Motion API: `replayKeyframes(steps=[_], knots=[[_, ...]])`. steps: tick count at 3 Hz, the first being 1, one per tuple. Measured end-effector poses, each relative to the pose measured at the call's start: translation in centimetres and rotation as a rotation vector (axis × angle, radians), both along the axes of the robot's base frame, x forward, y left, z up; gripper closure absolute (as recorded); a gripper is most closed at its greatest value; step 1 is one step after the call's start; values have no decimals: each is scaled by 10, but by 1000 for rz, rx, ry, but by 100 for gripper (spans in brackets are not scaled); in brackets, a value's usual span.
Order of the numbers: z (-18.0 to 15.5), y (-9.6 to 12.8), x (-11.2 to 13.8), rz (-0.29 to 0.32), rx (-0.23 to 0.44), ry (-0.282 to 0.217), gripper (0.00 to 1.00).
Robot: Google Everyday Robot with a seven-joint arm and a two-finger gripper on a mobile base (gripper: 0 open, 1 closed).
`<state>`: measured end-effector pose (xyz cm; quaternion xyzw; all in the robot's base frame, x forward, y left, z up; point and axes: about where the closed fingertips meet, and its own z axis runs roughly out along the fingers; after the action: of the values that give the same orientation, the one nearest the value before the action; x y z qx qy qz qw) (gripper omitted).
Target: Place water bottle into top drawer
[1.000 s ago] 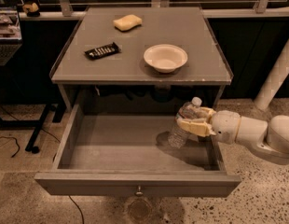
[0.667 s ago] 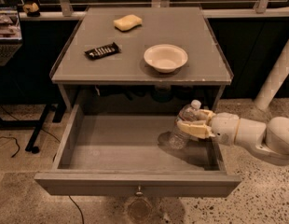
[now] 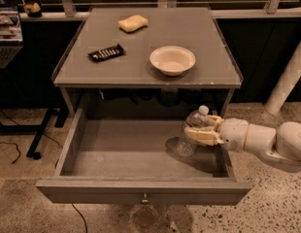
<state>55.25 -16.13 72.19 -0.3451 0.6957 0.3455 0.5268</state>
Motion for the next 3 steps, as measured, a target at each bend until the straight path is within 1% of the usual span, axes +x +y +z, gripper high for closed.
replayKeyframes(steps=[3], knots=[[0, 0, 0, 0, 0, 0, 11]])
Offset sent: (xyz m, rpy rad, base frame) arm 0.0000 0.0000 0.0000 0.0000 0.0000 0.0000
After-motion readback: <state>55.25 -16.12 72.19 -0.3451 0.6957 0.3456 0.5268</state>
